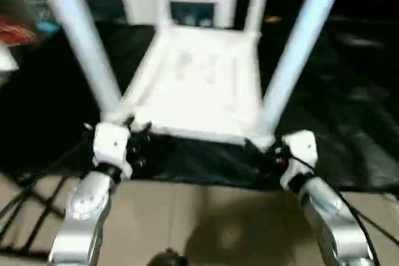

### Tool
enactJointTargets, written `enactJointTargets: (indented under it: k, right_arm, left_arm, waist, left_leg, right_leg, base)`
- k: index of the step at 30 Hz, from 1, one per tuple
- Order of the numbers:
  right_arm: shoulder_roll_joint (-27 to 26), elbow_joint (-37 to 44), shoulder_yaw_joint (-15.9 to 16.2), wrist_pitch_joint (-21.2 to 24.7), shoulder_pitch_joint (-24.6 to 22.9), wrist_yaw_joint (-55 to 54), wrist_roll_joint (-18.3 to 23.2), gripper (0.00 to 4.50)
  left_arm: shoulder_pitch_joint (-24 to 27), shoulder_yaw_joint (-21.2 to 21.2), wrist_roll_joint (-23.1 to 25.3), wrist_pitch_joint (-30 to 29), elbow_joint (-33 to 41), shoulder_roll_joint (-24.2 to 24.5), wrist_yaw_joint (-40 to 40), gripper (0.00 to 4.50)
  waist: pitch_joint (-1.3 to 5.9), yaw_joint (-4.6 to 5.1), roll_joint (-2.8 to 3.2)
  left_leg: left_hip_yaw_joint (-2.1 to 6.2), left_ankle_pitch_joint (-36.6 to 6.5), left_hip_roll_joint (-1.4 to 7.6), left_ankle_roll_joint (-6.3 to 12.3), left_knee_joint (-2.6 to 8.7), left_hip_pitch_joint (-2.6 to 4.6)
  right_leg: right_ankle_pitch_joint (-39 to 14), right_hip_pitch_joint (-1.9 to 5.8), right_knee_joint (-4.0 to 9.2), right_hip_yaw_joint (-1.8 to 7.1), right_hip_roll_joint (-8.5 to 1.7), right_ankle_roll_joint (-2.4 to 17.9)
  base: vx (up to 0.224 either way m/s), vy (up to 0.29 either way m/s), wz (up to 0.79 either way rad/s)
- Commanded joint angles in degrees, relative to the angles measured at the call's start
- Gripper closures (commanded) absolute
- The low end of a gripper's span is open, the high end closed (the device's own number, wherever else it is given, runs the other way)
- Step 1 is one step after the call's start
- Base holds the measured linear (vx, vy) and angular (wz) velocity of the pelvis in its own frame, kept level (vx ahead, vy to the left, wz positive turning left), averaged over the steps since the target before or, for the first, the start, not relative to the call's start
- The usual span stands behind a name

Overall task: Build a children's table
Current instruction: Rotate leg to tighten

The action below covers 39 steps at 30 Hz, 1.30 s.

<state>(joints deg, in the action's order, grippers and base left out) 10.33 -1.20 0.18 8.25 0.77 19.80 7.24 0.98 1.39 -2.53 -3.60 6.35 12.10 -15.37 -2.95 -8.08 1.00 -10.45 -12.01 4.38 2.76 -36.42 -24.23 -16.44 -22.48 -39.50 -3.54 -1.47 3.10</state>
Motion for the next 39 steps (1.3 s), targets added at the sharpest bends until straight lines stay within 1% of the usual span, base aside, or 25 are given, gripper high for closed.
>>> enactJointTargets:
  k: [1, 2, 3, 4, 5, 6, 7, 8, 9, 10, 11, 12, 14, 18, 21, 26, 27, 28, 31, 32, 33, 34, 35, 37, 39]
  right_arm:
    - [0.01, 0.21, -1.54, 0.05, -0.62, -1.03, 0.87, 0.31]
    - [0.01, 0.21, -1.54, 0.05, -0.62, -1.03, 0.87, 0.31]
    - [-0.16, 0.16, -2.14, -0.27, -1.00, -1.73, 0.60, 0.31]
    - [-0.24, 0.09, -2.26, -0.35, -1.08, -1.85, 0.61, 0.31]
    - [-0.27, 0.11, -2.37, -0.41, -1.17, -1.87, 0.70, 0.31]
    - [-0.33, 0.13, -2.46, -0.40, -1.20, -1.87, 0.78, 0.31]
    - [-0.40, 0.22, -2.58, -0.31, -1.22, -1.87, 0.88, 0.31]
    - [-0.41, 0.25, -2.60, -0.28, -1.22, -1.92, 0.92, 0.31]
    - [-0.41, 0.40, -2.65, -0.19, -1.23, -2.06, 1.04, 0.31]
    - [-0.39, 0.53, -2.81, -0.07, -1.24, -2.32, 1.12, 0.31]
    - [-0.40, 0.59, -2.92, -0.05, -1.26, -2.43, 1.19, 0.31]
    - [-0.40, 0.59, -2.92, -0.05, -1.26, -2.43, 1.19, 0.31]
    - [-0.45, 0.62, -3.11, -0.24, -1.22, -2.48, 1.22, 0.31]
    - [-0.67, 0.85, -3.41, -0.03, -0.72, -2.08, 1.98, 0.31]
    - [-0.30, 1.14, -3.02, 0.12, -0.09, -1.50, 2.01, 0.31]
    - [1.08, 2.30, -1.18, 1.01, 1.46, 0.68, 1.75, 0.31]
    - [1.23, 2.41, -1.59, 1.57, 1.96, 0.62, 2.19, 0.31]
    - [1.23, 2.41, -1.59, 1.57, 1.96, 0.62, 2.19, 0.31]
    - [1.50, 2.36, -2.04, 1.96, 2.30, 0.67, 2.48, 0.31]
    - [1.65, 2.35, -1.95, 1.98, 2.28, 0.69, 2.27, 0.31]
    - [1.63, 2.42, -1.97, 2.33, 2.16, 0.71, 2.39, 0.31]
    - [1.61, 2.47, -1.99, 2.57, 2.05, 0.65, 2.42, 0.31]
    - [1.61, 2.55, -2.00, 2.82, 1.94, 0.59, 2.47, 0.31]
    - [1.68, 2.67, -1.93, 2.97, 1.80, 0.67, 2.50, 0.31]
    - [1.97, 2.80, -1.79, 3.05, 1.86, 0.80, 2.16, 0.31]
  left_arm:
    - [-0.60, -0.24, -0.72, -0.52, 0.70, -0.50, 0.13, 2.45]
    - [-0.60, -0.24, -0.72, -0.52, 0.70, -0.50, 0.13, 2.45]
    - [-0.71, -0.36, -1.17, -0.44, 0.59, -0.47, -0.23, 2.45]
    - [-0.78, -0.42, -1.11, -0.26, 0.46, -0.41, -0.31, 2.45]
    - [-0.96, -0.47, -1.49, -0.24, 0.46, -0.52, -0.59, 2.45]
    - [-1.08, -0.44, -1.72, -0.27, 0.46, -0.67, -0.78, 2.45]
    - [-1.28, -0.53, -1.61, -0.22, 0.45, -0.67, -0.93, 2.45]
    - [-1.33, -0.58, -1.56, -0.21, 0.46, -0.64, -0.95, 2.45]
    - [-1.47, -0.69, -1.61, -0.35, 0.49, -0.69, -1.01, 2.45]
    - [-1.63, -0.82, -1.50, -0.79, 0.45, -0.75, -0.87, 2.45]
    - [-1.65, -0.85, -1.49, -0.81, 0.44, -0.79, -0.86, 2.45]
    - [-1.65, -0.85, -1.49, -0.81, 0.44, -0.79, -0.86, 2.45]
    - [-1.80, -0.94, -1.68, -0.83, 0.28, -0.77, -0.86, 2.45]
    - [-2.09, -0.72, -1.99, -0.71, 0.19, -1.30, -0.69, 2.45]
    - [-2.20, -0.52, -2.06, -1.24, 0.35, -1.51, -0.31, 2.45]
    - [-3.09, -1.00, -2.59, 0.58, -0.84, -1.50, -1.43, 2.45]
    - [-3.39, -1.47, -2.35, 0.31, -1.05, -1.64, -1.54, 2.45]
    - [-3.39, -1.47, -2.35, 0.31, -1.05, -1.64, -1.54, 2.45]
    - [-3.73, -2.62, -2.50, -0.13, -1.37, -1.73, -2.76, 2.45]
    - [-3.73, -2.88, -2.54, -0.31, -1.43, -1.72, -3.04, 2.45]
    - [-3.63, -3.01, -2.50, -0.38, -1.36, -1.78, -2.99, 2.45]
    - [-3.51, -3.04, -2.62, -0.54, -1.28, -1.91, -2.89, 2.45]
    - [-3.34, -3.10, -2.59, -0.50, -1.24, -1.95, -2.80, 2.45]
    - [-2.95, -3.19, -2.61, -0.28, -1.15, -2.00, -2.79, 2.45]
    - [-2.56, -3.31, -2.52, -0.35, -0.96, -2.03, -2.68, 2.45]
  waist:
    - [1.71, 1.99, 1.67]
    - [1.71, 1.99, 1.67]
    - [1.81, 2.28, 2.61]
    - [2.10, 0.53, 2.77]
    - [2.86, 0.79, 1.42]
    - [3.56, 1.35, -1.30]
    - [2.07, 1.51, -1.36]
    - [2.36, 1.56, -2.11]
    - [1.61, 0.90, 0.13]
    - [1.00, 2.03, 0.42]
    - [2.03, 3.54, 1.17]
    - [2.62, 3.90, 1.61]
    - [3.12, 5.05, 1.56]
    - [2.70, 5.62, 0.43]
    - [3.38, 5.20, 0.27]
    - [3.40, 4.56, 0.33]
    - [3.05, 4.38, -0.45]
    - [2.67, 4.33, -0.28]
    - [1.44, 4.47, -0.44]
    - [1.16, 4.78, -0.62]
    - [0.90, 4.81, -0.67]
    - [1.01, 5.32, 0.10]
    - [0.97, 6.21, 0.41]
    - [0.95, 6.44, 0.00]
    - [1.52, 6.86, -1.12]
  left_leg:
    - [6.74, -39.13, 10.68, -7.56, 3.66, 7.75]
    - [6.74, -39.13, 10.68, -7.56, 3.66, 7.75]
    - [8.91, -45.29, 16.08, -8.80, 11.32, 3.12]
    - [4.19, -48.30, 10.95, -11.04, 14.45, 0.51]
    - [4.00, -46.70, 9.83, -11.14, 13.29, 1.32]
    - [2.82, -38.45, 7.04, -12.82, 9.06, 2.43]
    - [4.87, -28.98, 6.88, -11.08, 1.51, 2.79]
    - [7.07, -11.58, 5.62, -7.90, -4.63, 2.22]
    - [7.73, 2.00, 6.00, -9.28, -1.10, -0.44]
    - [7.95, -5.98, 6.90, -10.09, 3.06, -0.18]
    - [9.17, -23.68, 9.00, -11.67, 5.92, 1.14]
    - [9.60, -27.26, 9.29, -11.59, 6.42, 1.93]
    - [8.98, -22.59, 8.59, -9.34, 7.16, 1.28]
    - [6.56, -16.32, 8.22, -5.17, 6.70, 1.08]
    - [5.40, -6.35, 8.43, -1.17, 6.20, 1.40]
    - [4.59, -5.05, 8.92, 1.42, 6.15, 2.01]
    - [4.22, -11.88, 9.09, 0.54, 6.82, 2.55]
    - [4.02, -17.01, 9.03, -0.48, 7.17, 2.89]
    - [2.96, -33.62, 8.35, -4.15, 7.55, 6.14]
    - [2.83, -37.16, 7.90, -5.31, 7.28, 7.53]
    - [2.95, -37.16, 8.11, -5.38, 7.64, 7.35]
    - [2.52, -39.10, 8.91, -7.00, 7.72, 10.59]
    - [3.14, -43.65, 11.08, -9.96, 9.15, 14.07]
    - [3.71, -45.23, 13.41, -12.10, 11.60, 14.21]
    - [2.51, -38.38, 10.83, -7.98, 11.05, 12.45]
  right_leg:
    - [-18.82, -1.94, 10.25, 0.79, -5.25, 7.95]
    - [-18.82, -1.94, 10.25, 0.79, -5.25, 7.95]
    - [-15.12, 2.05, 2.14, -0.21, -3.92, -1.50]
    - [-3.65, 3.04, -2.62, -1.78, -1.67, -2.07]
    - [-3.10, 2.74, -0.77, -0.49, -3.13, -1.87]
    - [-17.68, 1.51, 4.15, 3.22, -8.75, -1.37]
    - [-31.47, -0.33, 10.29, 6.19, -16.70, 0.54]
    - [-35.80, 0.77, 12.96, 6.58, -19.39, 0.50]
    - [-33.08, 5.10, 11.74, 0.94, -14.46, 0.90]
    - [-30.87, 4.89, 10.52, -1.07, -10.97, 1.58]
    - [-20.71, 3.73, 7.03, -1.24, -6.52, 0.67]
    - [-14.05, 3.78, 6.39, -0.66, -6.91, 1.72]
    - [0.66, 5.07, 6.62, -0.16, -7.64, 4.29]
    - [-4.39, 4.93, 8.69, 0.87, -9.37, 5.87]
    - [4.19, 4.95, 8.00, 1.08, -9.07, 7.16]
    - [8.44, 4.53, 7.51, 0.98, -8.52, 8.78]
    - [1.04, 4.95, 7.99, 0.97, -8.48, 8.19]
    - [-5.67, 5.13, 8.57, 0.86, -8.47, 7.56]
    - [-31.01, 4.58, 12.09, 0.24, -7.34, 4.03]
    - [-37.73, 5.35, 13.48, -0.40, -7.07, 1.65]
    - [-37.43, 5.73, 13.60, -0.47, -6.95, 1.08]
    - [-35.66, 3.85, 13.47, 0.17, -5.82, 1.44]
    - [-26.13, 1.83, 10.66, 0.12, -3.98, 2.81]
    - [-13.43, 1.75, 5.96, -0.39, -4.13, 2.08]
    - [-8.76, 3.55, 7.03, 0.91, -5.36, 2.60]
  base:
    - [-0.078, 0.018, 0.23]
    - [-0.087, 0.053, -0.01]
    - [-0.087, 0.053, -0.01]
    - [-0.089, 0.037, 0.00]
    - [-0.052, -0.029, 0.08]
    - [-0.052, -0.029, 0.08]
    - [-0.036, -0.046, -0.23]
    - [0.014, 0.009, -0.61]
    - [0.014, 0.009, -0.61]
    - [0.025, 0.073, -0.48]
    - [-0.020, 0.053, -0.07]
    - [-0.020, 0.053, -0.07]
    - [0.000, 0.000, 0.00]
    - [0.000, 0.000, 0.00]
    - [0.000, 0.000, 0.00]
    - [0.000, 0.000, 0.00]
    - [0.000, 0.000, 0.00]
    - [0.000, 0.000, 0.00]
    - [0.000, 0.000, 0.00]
    - [0.000, 0.000, 0.00]
    - [0.000, 0.000, 0.00]
    - [0.076, 0.034, -0.17]
    - [0.076, 0.034, -0.17]
    - [0.114, 0.033, -0.60]
    - [0.139, 0.002, -0.92]
